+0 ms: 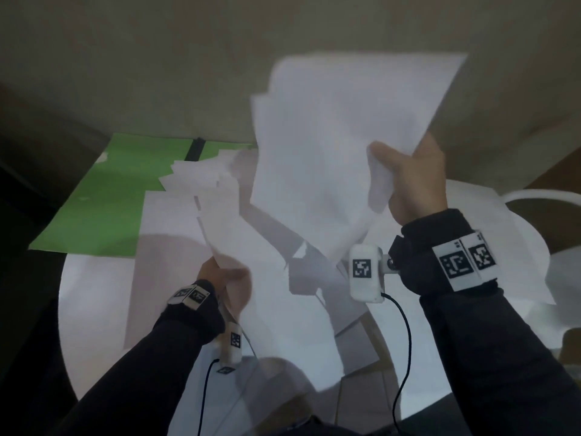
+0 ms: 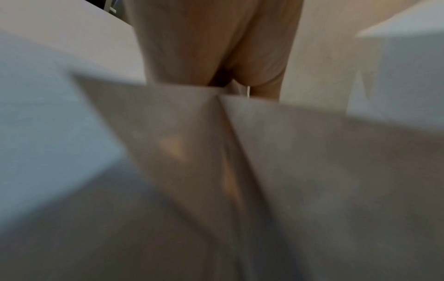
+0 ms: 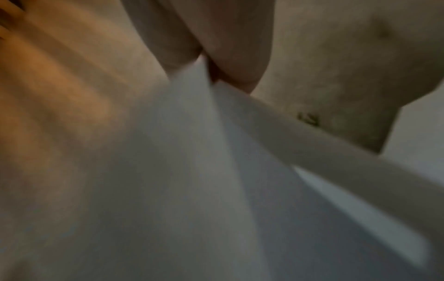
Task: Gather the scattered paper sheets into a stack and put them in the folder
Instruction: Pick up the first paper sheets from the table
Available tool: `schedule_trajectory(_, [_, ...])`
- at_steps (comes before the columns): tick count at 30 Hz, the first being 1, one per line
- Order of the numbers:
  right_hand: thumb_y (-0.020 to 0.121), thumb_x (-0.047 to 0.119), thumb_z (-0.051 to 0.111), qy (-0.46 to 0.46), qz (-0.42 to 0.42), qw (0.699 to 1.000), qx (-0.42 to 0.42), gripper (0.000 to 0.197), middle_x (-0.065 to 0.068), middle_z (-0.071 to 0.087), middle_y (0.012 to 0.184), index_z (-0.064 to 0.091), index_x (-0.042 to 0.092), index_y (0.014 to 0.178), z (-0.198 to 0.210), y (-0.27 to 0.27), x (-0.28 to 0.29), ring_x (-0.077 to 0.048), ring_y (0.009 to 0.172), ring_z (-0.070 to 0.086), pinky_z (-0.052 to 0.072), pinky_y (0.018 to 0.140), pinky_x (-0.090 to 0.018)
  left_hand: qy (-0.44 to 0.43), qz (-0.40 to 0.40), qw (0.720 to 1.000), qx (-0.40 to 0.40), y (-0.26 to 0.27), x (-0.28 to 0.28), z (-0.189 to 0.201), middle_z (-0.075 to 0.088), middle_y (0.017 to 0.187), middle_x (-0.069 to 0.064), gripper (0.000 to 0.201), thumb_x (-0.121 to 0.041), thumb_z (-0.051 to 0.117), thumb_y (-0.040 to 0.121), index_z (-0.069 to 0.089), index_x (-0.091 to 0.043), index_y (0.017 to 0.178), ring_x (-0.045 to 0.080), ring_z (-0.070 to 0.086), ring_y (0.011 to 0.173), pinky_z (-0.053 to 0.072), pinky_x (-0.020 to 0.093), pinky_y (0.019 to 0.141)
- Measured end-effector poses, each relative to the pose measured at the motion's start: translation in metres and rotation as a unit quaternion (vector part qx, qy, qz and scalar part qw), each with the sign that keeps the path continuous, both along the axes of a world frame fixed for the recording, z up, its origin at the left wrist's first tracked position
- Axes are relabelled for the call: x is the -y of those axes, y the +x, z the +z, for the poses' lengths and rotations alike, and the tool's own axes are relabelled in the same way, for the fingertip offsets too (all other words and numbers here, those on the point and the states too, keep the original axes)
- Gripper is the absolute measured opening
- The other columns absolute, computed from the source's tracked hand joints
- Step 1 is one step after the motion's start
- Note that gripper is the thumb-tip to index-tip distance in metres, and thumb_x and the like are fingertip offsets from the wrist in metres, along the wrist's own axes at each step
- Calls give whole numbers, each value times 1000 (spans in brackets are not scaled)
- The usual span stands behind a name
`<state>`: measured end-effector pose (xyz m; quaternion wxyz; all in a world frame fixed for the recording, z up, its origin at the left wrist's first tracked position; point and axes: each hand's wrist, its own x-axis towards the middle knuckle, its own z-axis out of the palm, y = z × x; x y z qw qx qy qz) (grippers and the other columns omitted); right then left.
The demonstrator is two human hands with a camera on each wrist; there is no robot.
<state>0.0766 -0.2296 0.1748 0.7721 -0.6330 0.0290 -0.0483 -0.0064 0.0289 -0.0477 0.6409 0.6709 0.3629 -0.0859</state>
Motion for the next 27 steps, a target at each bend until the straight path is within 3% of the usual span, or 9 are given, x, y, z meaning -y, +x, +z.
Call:
schedule_trajectory(6, [90,3,57,181,144,972,31,37,-17,58,125,49,1,126,34,-5,-15,-31,112,61,51,94,-45,13,-22,1000,8,-3,1,6,65,112,23,57,-10,84,57,59,-2,107,38,61,104,48,55,95])
schedule_trajectory(8, [82,16,68,244,170,954,-32,60,-20,51,137,45,0,135,27,4,-11,-33,123,53,43,103,-50,14,-26,1000,4,-3,-2,0,65,112,24,63,-17,84,47,62,-4,104,38,62,104,48,55,94])
schedule_trajectory(10, [80,22,67,299,156,935,-106,60,-19,54,134,49,0,133,11,15,-6,-31,123,54,41,106,-47,15,-25,1000,-5,0,-9,-13,66,111,22,66,-21,84,44,63,-4,105,37,63,103,49,55,94])
schedule_trajectory(12, [90,21,56,320,111,926,-164,36,-16,66,116,57,2,121,-13,24,-1,-26,106,65,50,97,-41,10,-33,999,-13,1,-12,-14,66,111,21,73,-25,84,41,62,-4,108,37,63,104,49,54,95])
schedule_trajectory(16, [91,11,59,117,-11,964,-237,26,-8,67,93,57,2,116,-75,34,0,-20,75,68,57,58,-27,12,-24,999,-41,1,-7,4,59,124,24,46,2,69,77,54,8,121,41,55,115,45,52,100])
schedule_trajectory(20, [73,27,68,-207,37,930,-301,44,-9,54,91,44,14,106,-138,39,8,-21,80,54,45,61,-28,37,-33,997,-59,3,-7,3,51,130,20,37,2,45,94,45,11,130,35,52,119,46,41,98])
schedule_trajectory(22, [84,15,60,-337,65,899,-271,28,-10,56,98,48,6,108,-148,35,12,-25,88,55,44,73,-32,39,-38,997,-48,4,-6,5,58,122,22,34,-13,52,95,53,8,121,31,57,101,50,37,85])
schedule_trajectory(24, [87,9,57,-418,89,874,-232,37,-12,57,118,49,4,124,-153,32,19,-30,107,54,40,82,-29,-2,-20,999,-45,6,-8,2,64,111,21,52,-40,56,91,56,6,117,31,61,93,51,41,89])
schedule_trajectory(27, [83,4,60,-469,188,834,-222,47,-11,58,119,48,6,129,-152,28,22,-25,101,54,40,79,-26,-92,23,994,-63,8,-14,-2,68,98,17,71,-64,46,86,61,2,107,33,64,94,51,38,86])
